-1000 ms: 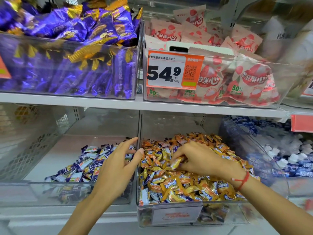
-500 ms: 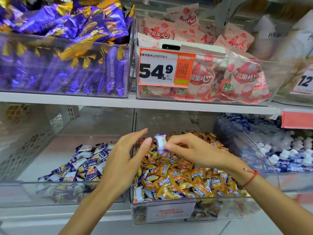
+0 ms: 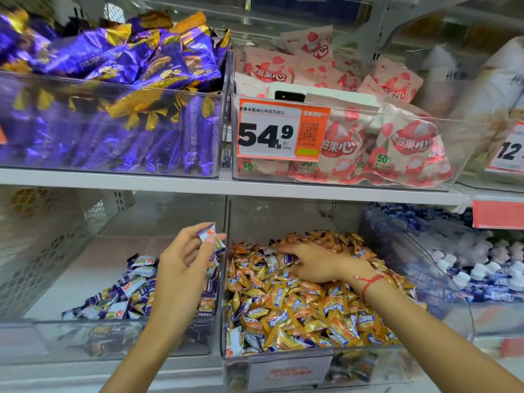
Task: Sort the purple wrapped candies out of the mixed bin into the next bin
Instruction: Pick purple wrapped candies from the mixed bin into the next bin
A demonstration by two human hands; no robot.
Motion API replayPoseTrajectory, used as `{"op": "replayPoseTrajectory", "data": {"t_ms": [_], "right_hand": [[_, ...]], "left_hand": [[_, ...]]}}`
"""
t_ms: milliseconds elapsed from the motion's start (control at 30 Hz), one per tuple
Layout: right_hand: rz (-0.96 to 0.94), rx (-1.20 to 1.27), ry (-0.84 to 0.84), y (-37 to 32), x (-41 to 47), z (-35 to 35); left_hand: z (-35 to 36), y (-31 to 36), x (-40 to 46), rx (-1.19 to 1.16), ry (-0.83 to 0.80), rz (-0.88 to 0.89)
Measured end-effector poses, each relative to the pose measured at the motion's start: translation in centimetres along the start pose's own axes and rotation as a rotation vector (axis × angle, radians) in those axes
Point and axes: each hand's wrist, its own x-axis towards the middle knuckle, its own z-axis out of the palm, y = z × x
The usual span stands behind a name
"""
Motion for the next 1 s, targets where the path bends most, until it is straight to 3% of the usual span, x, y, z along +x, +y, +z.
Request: {"op": "replayPoseTrajectory", "data": {"t_ms": [67, 133, 367, 533, 667, 767, 833, 933, 1000], "right_hand": [[0.012, -0.175, 0.099, -0.2, -0.1, -0.2], [0.023, -0.156, 0.219, 0.1, -0.7, -0.7], [-0.037, 0.589, 0.423, 1.6, -4.3, -0.5], [-0.194, 0.907, 0.563, -4.1, -6.1, -1.1], [-0.357, 0.799, 0.685, -9.5, -5.5, 0.2], [-0.352, 0.73, 0.795, -10.8, -4.7, 1.1], [-0.339, 0.682, 0.809, -10.8, -4.8, 1.2], [-0.363, 0.689, 0.617, -9.2, -5.5, -0.4], [-0.261, 0.777, 0.571, -6.6, -5.0, -2.1]], "left_hand": [[-0.3, -0.2, -0.3, 0.034, -0.028, -0.018], [-0.6, -0.3, -0.5, 0.071, -0.034, -0.023], [-1.2, 0.2, -1.1, 0.167, -0.074, 0.005], [-0.9, 0.2, -1.2, 0.262, -0.099, 0.065], [-0.1, 0.9, -1.2, 0.179, -0.106, 0.044], [0.9, 1.4, -1.1, 0.052, -0.073, -0.1], [1.0, 1.2, -1.1, 0.033, -0.094, -0.074], [0.9, 1.0, -1.2, 0.118, -0.125, 0.08], [0.4, 0.8, -1.1, 0.111, -0.079, 0.084]]}}
